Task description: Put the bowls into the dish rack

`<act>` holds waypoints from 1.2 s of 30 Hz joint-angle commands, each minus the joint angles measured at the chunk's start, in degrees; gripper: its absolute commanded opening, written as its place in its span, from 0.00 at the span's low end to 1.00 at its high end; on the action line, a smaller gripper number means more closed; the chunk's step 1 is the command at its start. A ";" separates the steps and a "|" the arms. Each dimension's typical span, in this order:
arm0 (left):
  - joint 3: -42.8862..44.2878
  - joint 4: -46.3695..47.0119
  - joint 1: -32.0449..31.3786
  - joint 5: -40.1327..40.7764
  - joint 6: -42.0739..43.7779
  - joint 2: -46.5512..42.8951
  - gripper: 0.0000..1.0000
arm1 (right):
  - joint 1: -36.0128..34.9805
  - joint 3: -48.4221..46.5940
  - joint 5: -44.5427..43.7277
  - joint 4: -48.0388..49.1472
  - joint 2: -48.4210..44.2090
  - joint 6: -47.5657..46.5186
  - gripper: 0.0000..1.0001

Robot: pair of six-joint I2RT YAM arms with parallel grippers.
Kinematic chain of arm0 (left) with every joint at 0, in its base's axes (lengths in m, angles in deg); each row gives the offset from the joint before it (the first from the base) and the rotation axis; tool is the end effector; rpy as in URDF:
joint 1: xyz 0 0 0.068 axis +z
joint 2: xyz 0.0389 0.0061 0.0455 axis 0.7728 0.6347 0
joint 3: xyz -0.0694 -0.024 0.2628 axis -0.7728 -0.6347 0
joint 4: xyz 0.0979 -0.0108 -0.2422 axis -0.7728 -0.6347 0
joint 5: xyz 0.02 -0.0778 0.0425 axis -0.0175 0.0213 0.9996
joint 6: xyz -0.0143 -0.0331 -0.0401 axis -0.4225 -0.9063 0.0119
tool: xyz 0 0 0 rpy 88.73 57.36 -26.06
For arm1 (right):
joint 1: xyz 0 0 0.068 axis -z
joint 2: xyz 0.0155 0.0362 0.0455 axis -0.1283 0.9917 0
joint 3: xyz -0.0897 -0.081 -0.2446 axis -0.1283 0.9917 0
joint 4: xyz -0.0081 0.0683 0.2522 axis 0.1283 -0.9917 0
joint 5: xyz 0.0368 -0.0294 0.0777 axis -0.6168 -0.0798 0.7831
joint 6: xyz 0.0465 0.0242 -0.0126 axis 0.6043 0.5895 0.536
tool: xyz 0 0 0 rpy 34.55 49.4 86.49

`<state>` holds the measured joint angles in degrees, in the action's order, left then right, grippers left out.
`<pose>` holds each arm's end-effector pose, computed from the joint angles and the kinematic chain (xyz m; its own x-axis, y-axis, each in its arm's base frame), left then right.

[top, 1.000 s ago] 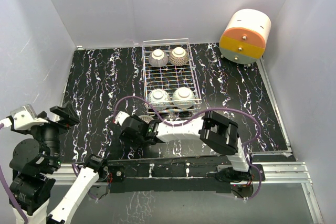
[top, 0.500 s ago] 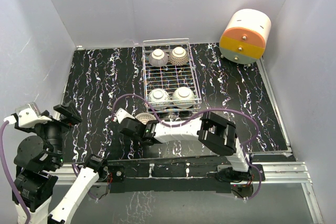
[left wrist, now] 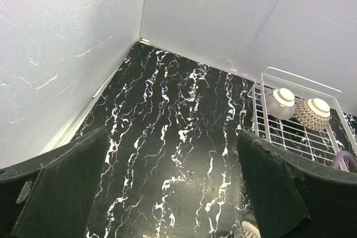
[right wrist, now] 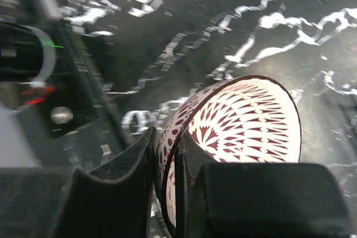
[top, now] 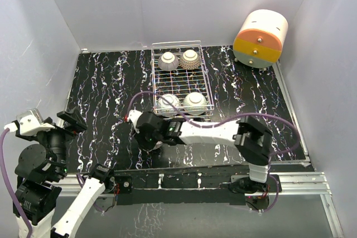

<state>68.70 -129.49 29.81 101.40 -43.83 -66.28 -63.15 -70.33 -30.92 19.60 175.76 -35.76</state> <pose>0.0003 0.0228 0.4295 0.1724 -0.2521 -0.9522 -0.2434 0.9258 -0.2892 0.1397 0.3941 0.2164 -0.4371 -0.6073 -0.6634 -0.8686 0.4763 0.1362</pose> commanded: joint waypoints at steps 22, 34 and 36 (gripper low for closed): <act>2.40 0.62 -0.23 -0.20 0.36 1.91 0.97 | 41.64 -6.03 44.45 73.15 5.87 62.09 0.08; 2.89 0.25 -0.24 1.26 1.78 1.52 0.97 | 43.32 -8.32 31.50 74.85 18.46 67.67 0.08; 2.53 0.53 -0.25 1.14 1.88 1.51 0.97 | 43.48 -8.84 29.88 73.12 19.51 67.26 0.08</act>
<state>70.62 -129.69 29.81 101.55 -43.35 -65.52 -19.63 -74.72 3.79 85.78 196.11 29.96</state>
